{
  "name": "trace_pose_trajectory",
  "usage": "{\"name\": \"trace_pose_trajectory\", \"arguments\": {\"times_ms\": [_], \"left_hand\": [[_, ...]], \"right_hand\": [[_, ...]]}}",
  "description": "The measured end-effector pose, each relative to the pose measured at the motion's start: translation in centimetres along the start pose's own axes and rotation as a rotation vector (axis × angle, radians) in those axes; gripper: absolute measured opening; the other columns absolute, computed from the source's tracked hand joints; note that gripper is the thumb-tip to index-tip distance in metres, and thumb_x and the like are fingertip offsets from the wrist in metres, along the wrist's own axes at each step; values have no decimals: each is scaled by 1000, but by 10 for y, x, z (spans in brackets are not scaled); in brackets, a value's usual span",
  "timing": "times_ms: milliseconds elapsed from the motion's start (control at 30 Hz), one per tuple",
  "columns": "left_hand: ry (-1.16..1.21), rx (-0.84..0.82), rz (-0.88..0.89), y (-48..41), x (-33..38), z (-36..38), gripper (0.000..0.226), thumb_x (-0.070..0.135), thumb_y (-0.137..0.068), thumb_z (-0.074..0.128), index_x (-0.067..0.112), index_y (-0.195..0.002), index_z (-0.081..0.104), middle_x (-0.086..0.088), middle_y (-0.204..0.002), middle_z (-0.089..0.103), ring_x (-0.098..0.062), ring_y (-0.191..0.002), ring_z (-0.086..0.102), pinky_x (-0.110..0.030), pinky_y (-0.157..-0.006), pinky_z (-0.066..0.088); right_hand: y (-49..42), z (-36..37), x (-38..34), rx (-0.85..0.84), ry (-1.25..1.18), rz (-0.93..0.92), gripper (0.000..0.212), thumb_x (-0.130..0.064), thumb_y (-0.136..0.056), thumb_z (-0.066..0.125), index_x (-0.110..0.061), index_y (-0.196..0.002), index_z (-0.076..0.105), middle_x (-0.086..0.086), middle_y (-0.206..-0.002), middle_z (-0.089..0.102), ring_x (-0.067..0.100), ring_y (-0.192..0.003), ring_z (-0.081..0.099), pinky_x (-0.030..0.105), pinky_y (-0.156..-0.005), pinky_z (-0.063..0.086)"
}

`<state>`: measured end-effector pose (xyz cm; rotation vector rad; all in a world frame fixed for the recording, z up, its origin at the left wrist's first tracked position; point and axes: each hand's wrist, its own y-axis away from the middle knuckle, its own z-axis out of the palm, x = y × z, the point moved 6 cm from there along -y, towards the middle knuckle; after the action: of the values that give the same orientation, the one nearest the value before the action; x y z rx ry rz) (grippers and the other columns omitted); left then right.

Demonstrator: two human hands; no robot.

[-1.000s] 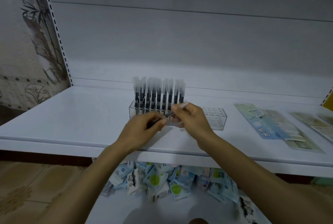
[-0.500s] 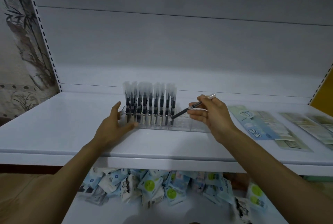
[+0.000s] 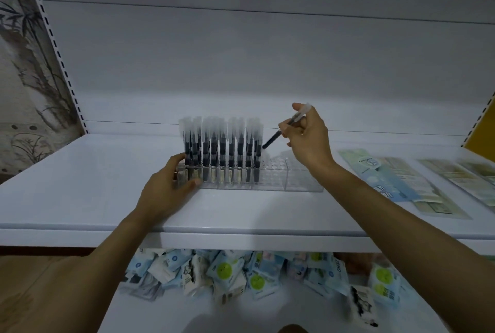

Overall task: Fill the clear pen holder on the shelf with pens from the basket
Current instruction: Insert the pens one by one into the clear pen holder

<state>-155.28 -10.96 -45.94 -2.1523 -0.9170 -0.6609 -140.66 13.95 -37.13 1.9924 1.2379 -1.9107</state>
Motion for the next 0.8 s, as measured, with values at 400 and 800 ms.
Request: {"name": "trace_pose_trajectory", "arguments": {"times_ms": [400, 800], "left_hand": [[-15, -17, -12, 3, 0, -3, 68, 35, -84, 69, 30, -142, 35, -4, -131, 60, -26, -111, 60, -37, -91, 46], [-48, -2, -36, 5, 5, -5, 57, 35, -87, 65, 21, -138, 44, -4, -125, 63, -22, -107, 59, -32, -88, 43]], "right_hand": [[1, 27, 9, -99, 295, -123, 61, -16, -97, 50, -26, -149, 18, 4, -99, 64, 23, -84, 65, 36, -78, 54], [14, 43, 37, -137, 423, -97, 39, -24, -99, 47, -20, -137, 38, -9, -91, 58, 17, -82, 60, 29, -71, 41]]}}
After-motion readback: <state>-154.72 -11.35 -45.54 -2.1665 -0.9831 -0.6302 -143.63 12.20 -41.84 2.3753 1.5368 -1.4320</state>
